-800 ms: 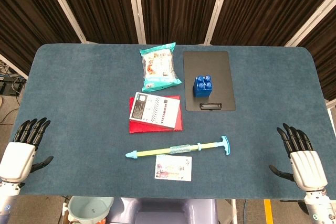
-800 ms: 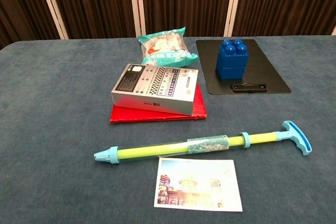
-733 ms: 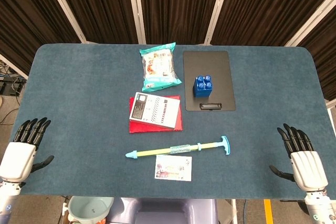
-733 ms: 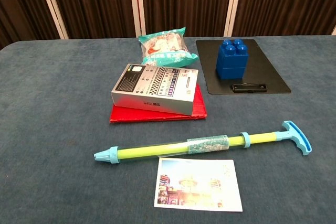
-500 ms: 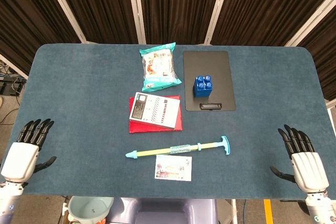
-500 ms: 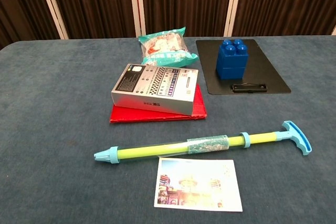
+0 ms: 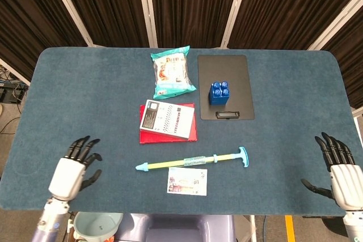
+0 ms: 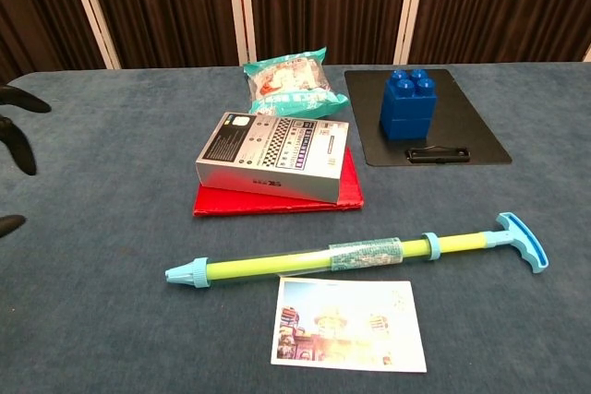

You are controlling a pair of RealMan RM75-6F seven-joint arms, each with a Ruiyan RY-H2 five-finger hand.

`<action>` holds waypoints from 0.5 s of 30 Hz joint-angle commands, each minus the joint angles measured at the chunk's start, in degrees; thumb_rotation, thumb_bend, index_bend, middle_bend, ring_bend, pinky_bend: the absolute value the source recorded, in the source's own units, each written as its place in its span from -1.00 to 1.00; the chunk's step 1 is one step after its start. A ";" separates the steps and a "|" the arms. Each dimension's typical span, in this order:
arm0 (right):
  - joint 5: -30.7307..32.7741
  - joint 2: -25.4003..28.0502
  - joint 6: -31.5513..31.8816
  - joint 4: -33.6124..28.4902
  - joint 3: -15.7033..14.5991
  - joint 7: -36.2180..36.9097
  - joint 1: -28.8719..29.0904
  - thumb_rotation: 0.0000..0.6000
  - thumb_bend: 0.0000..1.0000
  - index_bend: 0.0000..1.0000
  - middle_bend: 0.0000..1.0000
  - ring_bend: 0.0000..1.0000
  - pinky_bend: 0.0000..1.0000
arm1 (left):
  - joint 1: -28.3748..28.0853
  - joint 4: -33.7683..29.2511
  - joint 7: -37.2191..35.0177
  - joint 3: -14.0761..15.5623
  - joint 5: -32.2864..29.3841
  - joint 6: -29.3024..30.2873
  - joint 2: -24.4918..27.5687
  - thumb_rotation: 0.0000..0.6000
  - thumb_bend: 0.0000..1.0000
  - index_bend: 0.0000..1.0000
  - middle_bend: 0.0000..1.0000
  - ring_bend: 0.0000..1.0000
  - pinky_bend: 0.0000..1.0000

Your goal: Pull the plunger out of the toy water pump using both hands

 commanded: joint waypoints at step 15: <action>5.52 3.34 -2.84 -0.19 1.52 4.62 -0.01 1.00 -0.99 -0.98 -1.00 -1.00 -0.83 | -6.77 15.69 13.55 -1.62 -0.26 -11.27 -25.17 1.00 -0.59 -0.33 -0.91 -0.82 -0.68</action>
